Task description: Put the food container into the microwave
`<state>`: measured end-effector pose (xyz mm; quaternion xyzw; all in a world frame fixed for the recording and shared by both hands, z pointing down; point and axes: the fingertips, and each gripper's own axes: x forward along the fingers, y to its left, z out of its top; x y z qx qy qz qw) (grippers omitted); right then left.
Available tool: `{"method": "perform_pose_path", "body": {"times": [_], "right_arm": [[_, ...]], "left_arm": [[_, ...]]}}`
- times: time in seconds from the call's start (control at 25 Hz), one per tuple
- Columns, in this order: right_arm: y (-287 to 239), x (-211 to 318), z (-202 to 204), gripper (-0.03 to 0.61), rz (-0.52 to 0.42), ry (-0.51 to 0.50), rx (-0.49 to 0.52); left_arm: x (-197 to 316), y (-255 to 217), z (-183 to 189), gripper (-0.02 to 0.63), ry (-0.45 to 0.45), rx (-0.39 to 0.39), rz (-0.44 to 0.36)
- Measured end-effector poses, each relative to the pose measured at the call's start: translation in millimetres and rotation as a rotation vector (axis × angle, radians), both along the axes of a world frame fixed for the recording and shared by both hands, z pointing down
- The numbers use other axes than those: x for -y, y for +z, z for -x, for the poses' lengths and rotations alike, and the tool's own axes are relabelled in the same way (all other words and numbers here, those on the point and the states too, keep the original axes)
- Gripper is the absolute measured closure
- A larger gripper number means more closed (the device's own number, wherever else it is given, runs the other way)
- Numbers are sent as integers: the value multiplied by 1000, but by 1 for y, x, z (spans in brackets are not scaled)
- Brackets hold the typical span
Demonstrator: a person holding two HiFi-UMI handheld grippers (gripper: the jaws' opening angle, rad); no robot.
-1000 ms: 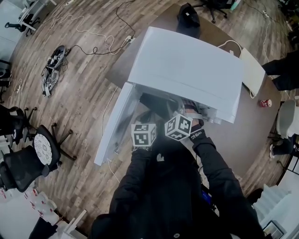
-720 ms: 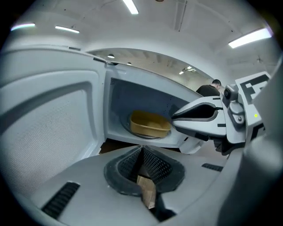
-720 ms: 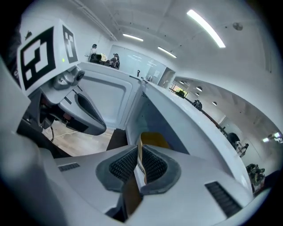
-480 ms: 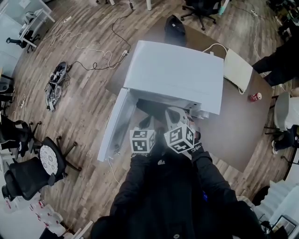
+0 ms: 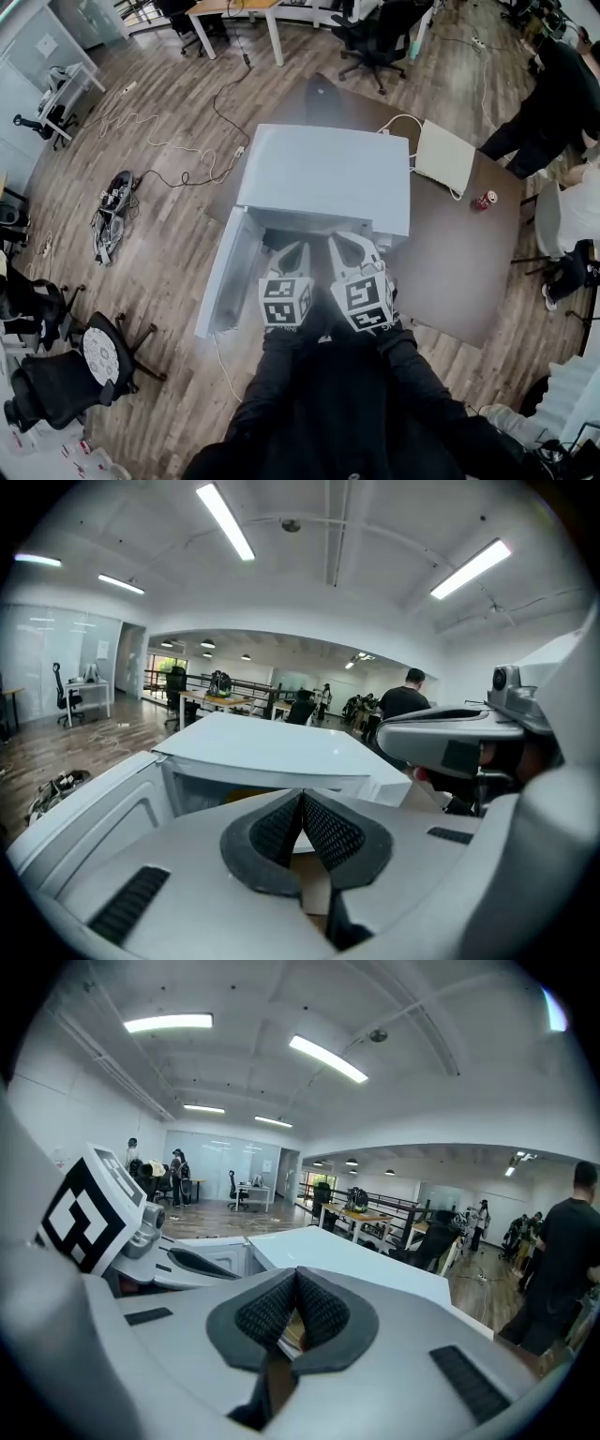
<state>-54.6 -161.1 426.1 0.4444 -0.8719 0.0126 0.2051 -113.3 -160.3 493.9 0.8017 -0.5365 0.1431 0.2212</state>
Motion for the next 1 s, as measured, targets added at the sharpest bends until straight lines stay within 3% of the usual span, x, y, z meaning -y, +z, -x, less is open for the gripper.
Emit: {"method": "perform_pose_path", "body": {"times": [0.44,1.0], "right_arm": [[-70,-18,-32,555,-103,85,138],[-84,-23,-60,555,-142,150,152]], "left_arm": [[-13,-66,-38,580,59,-39,-107],[-13,-84,-64,580,108,-40,-137]]}}
